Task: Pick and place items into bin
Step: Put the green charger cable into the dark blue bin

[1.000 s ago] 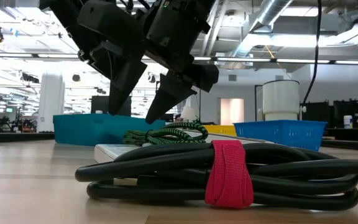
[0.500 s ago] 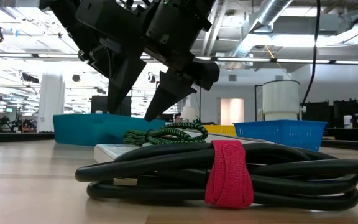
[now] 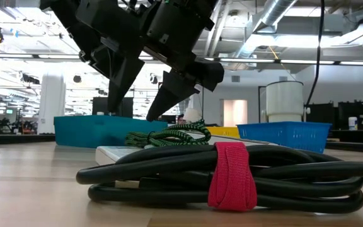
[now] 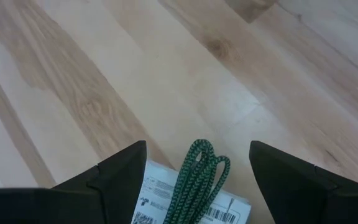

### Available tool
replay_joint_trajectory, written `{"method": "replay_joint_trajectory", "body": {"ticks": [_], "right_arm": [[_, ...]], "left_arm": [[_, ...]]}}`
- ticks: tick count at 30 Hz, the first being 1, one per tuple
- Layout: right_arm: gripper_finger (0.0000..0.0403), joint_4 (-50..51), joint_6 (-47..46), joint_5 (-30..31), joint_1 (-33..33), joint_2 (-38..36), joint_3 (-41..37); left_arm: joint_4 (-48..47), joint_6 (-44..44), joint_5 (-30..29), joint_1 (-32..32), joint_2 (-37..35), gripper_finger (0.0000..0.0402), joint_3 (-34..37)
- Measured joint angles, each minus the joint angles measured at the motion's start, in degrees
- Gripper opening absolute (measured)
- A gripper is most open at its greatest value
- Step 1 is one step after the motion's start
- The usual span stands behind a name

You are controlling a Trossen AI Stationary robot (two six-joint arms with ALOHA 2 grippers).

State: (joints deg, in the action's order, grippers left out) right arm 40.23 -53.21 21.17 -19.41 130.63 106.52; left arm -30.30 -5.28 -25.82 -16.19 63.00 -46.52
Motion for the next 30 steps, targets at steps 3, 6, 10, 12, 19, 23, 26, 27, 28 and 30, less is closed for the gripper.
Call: {"method": "replay_joint_trajectory", "body": {"ticks": [3,6,10,12,19,23,26,27,28,30], "right_arm": [[0.0282,0.0,-0.32,-0.01,-0.26,0.0,0.0],[0.0282,0.06,0.81,-0.25,-0.47,0.0,0.0],[0.0282,0.46,2.68,-1.62,-0.47,0.0,0.0],[0.0282,0.44,3.65,-1.66,-0.31,0.0,0.0],[0.0282,0.57,5.21,-3.23,0.53,0.0,0.0],[0.0282,1.29,5.21,-3.19,0.79,0.0,0.0],[0.0282,2.4,5.22,-3.3,0.96,0.02,0.0],[0.0282,2.56,5.2,-3.28,1.08,0.49,0.0],[0.0282,2.11,5.18,-3.33,1.16,1.22,0.12],[0.0282,3.21,5.2,-4.38,1.25,2.06,-0.23]], "left_arm": [[0.0,0.0,0.0,-0.01,0.0,0.0119,0.0],[0.0,0.0,0.0,-0.01,0.0,0.0119,0.0],[0.0,0.0,0.0,-0.01,0.0,0.0119,0.0],[0.0,0.0,0.0,-0.02,0.0,0.0119,0.0],[0.0,0.0,0.0,0.0,0.0,0.0119,0.0],[0.0,0.0,0.0,-0.01,0.0,0.0119,0.0],[0.0,0.0,0.0,-0.02,0.0,0.0119,0.0],[0.0,0.0,0.0,-0.01,0.0,0.0119,0.0],[0.0,0.0,0.0,-0.01,0.0,0.0119,0.0],[0.02,0.0,0.0,0.0,0.0,0.0119,0.0]]}}
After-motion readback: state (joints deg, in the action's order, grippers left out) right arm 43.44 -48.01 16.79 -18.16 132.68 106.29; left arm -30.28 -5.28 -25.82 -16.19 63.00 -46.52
